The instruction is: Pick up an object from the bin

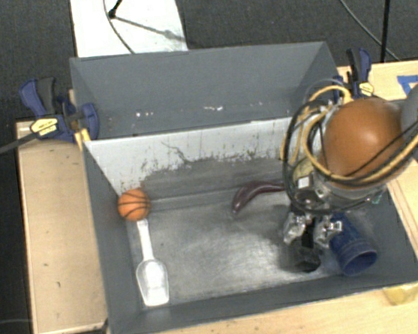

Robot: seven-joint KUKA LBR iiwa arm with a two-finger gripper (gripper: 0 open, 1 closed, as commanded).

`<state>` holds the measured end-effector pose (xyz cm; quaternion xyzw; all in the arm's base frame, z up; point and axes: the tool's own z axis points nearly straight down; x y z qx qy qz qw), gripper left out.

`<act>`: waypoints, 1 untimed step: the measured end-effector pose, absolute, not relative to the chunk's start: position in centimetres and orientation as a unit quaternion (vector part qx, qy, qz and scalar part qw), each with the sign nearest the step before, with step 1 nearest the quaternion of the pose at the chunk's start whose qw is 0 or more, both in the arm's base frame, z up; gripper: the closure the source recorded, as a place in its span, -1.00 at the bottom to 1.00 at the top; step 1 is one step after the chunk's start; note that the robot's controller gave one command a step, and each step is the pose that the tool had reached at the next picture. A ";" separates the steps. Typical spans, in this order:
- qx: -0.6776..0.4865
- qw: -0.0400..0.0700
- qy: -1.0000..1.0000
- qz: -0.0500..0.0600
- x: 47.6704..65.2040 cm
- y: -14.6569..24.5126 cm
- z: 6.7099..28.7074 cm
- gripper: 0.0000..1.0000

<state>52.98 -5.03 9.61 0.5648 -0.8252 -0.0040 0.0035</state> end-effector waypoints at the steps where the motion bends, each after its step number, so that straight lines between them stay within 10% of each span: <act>1: 0.564 -0.001 -0.826 0.000 53.2 -5.1 10.8 1.00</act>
Offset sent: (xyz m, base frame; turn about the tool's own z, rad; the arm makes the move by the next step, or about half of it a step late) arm 0.0001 0.0000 0.0205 0.0000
